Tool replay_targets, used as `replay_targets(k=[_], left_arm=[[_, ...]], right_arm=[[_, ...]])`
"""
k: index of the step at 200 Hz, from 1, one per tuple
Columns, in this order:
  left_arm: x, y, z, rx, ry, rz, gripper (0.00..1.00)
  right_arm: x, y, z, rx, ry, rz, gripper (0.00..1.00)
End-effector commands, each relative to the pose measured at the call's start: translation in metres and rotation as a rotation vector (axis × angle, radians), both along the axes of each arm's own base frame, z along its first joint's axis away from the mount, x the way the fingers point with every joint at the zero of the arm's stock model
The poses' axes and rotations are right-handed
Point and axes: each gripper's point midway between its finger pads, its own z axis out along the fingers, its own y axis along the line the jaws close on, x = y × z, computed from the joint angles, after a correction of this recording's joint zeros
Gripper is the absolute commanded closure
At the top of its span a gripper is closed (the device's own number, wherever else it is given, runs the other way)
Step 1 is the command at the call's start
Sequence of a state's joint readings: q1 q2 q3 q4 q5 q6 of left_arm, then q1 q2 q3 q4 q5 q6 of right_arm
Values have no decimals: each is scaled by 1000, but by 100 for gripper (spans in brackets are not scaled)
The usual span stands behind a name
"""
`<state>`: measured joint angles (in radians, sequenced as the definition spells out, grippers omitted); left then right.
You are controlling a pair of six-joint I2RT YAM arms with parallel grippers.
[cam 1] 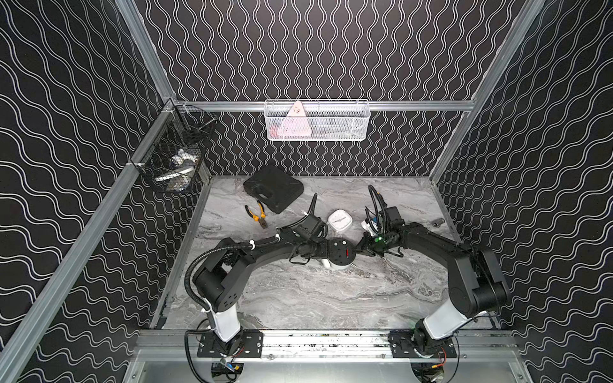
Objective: Insert the battery into the alarm
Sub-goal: Install the cover on the alarm.
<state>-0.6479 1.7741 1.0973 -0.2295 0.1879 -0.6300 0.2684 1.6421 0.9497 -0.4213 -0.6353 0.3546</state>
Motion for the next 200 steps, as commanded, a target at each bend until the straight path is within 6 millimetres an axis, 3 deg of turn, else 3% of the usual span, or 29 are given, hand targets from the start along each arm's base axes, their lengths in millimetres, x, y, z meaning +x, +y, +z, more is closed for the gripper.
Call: replay_targets(k=[1,126,154,200], left_arm=[[-2,4,-3,27,9,-6,41],[-3,0,-3,10,18,-19,41],[-3,0,-3,11,19,-17,41],[-3,1,-2,15,14,-14,41]], right_arm=[[-1,-3,-5,-29,11,5,99],[0,2,-8,-15,23,13,99],[1,2,-8,-8,28,11,92],[0,1,-6,-13,28,7,90]])
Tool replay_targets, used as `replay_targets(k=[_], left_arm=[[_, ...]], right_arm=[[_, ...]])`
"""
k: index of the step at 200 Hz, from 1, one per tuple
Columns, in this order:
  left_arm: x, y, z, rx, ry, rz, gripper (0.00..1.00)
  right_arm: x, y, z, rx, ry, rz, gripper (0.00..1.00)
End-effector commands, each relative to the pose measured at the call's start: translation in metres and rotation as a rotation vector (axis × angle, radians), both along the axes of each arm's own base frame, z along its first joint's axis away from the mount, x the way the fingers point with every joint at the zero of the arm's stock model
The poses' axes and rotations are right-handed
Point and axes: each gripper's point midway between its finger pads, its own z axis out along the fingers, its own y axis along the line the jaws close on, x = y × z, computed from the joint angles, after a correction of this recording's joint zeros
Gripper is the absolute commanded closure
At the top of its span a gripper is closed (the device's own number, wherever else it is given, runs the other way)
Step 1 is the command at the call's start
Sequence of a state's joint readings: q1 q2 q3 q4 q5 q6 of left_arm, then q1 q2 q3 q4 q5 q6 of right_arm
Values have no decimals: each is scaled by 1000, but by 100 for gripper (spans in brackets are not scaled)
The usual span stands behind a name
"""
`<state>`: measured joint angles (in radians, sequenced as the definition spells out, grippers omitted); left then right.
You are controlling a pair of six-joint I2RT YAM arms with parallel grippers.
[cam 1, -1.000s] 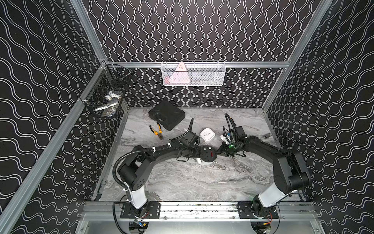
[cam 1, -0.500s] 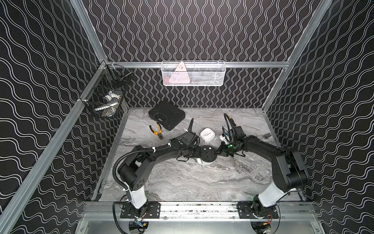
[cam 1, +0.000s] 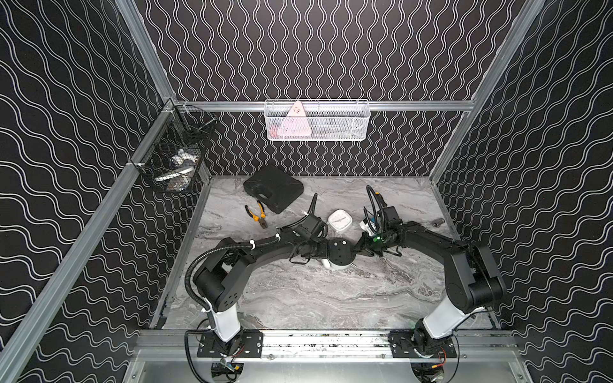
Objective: Insert the battery into the alarm
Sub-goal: Install the cover on the alarm.
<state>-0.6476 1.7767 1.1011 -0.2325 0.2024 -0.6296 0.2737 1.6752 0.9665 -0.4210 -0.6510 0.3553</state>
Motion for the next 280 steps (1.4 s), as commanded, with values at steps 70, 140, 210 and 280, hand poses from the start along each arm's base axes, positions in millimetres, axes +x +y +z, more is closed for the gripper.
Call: replay_targets(k=[70,140,210,280], left_arm=[[-2,3,-3,23,9,-7,41],[-2,3,-1,23,4,-6,41],[-2,3,-2,22,6,-4,41],[-3,-1,-2,1,15,-12,41]], right_arm=[[-3,-6,3,-34,4,-9,85],[-3,-13,9,-76,-5,-21,74],[-1,-23,14,-141,-22,-47,54],[-4,-6,-2,-47,39,7,44]])
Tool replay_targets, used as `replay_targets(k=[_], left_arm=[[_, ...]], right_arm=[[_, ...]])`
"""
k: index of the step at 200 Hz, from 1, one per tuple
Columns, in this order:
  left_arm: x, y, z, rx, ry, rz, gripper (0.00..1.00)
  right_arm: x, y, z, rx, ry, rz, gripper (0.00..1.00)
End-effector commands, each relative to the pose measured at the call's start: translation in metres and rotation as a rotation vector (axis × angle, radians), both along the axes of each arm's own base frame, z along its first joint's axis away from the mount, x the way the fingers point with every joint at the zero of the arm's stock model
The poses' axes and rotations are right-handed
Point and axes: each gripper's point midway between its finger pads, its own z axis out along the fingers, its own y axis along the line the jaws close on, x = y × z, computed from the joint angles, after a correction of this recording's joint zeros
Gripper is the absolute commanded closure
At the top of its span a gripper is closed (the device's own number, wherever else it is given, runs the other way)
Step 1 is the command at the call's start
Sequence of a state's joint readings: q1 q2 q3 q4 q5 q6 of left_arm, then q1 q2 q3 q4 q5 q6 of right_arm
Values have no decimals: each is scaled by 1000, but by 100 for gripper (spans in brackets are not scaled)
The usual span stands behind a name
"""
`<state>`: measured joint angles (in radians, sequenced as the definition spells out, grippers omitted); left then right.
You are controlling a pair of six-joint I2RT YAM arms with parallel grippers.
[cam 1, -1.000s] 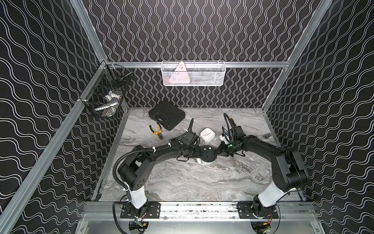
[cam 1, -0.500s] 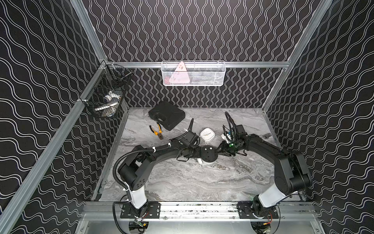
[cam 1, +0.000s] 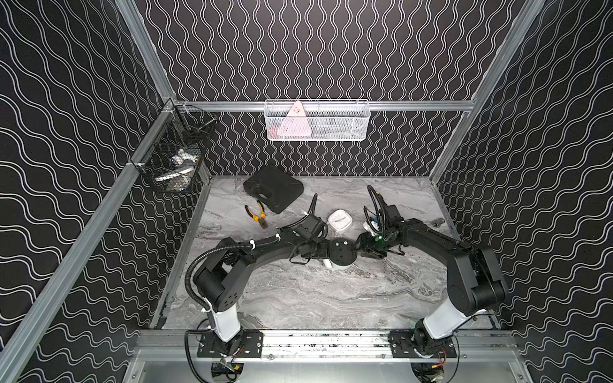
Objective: Insert the battery into the alarm
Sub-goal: Install the cover on the alarm.
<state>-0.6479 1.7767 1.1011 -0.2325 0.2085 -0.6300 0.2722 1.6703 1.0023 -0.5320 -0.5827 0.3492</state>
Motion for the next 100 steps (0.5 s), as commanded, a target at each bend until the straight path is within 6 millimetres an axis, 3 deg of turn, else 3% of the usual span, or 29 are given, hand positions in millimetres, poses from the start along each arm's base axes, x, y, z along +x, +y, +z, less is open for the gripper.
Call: replay_targets(k=[1,100], left_arm=[[-2,0,-2,5,11,-9,41],[-3,1,-1,6,11,-9,41]], right_arm=[[2,6,-1,36,-6,24,44],[-1,5,-13,28,21,19,67]])
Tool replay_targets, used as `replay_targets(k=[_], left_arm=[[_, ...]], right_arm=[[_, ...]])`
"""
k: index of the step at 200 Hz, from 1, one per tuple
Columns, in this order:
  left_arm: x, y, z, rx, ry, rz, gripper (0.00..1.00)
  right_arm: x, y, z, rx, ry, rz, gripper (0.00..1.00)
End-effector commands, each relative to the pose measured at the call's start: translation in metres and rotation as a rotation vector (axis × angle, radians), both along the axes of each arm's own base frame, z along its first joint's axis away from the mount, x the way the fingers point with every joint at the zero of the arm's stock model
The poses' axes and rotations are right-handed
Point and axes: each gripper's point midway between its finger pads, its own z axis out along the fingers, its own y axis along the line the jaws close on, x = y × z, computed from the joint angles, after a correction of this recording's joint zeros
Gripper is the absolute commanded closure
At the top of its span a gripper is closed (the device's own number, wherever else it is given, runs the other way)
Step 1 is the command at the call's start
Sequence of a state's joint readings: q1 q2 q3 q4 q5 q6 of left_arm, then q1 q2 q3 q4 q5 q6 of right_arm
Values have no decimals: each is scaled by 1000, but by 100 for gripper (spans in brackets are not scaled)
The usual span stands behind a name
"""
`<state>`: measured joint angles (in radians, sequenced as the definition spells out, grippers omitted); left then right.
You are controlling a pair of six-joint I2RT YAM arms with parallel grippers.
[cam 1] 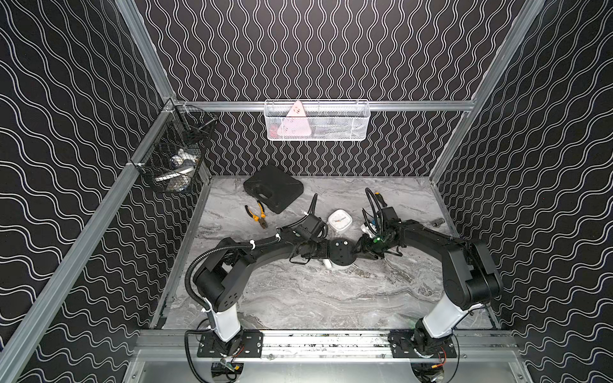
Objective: Insert the battery into the alarm
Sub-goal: Install the cover on the alarm.
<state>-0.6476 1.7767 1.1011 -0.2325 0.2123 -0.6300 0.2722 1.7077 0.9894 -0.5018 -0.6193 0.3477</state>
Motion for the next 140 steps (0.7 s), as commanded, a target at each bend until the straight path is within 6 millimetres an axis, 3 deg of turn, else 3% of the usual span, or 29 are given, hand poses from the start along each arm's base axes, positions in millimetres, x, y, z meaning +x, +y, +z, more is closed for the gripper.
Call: replay_targets(k=[1,69,140], left_arm=[[-3,1,-2,8,9,-8,41],[-3,-2,-2,-1,16,-18,41],[-4,-4,-7,-3,33,-30,43]], right_arm=[[1,0,-3,-1,-6,7,67],[-1,-4,-12,-33,21,1,71],[-13,-21,-42,-148,122,-28,75]])
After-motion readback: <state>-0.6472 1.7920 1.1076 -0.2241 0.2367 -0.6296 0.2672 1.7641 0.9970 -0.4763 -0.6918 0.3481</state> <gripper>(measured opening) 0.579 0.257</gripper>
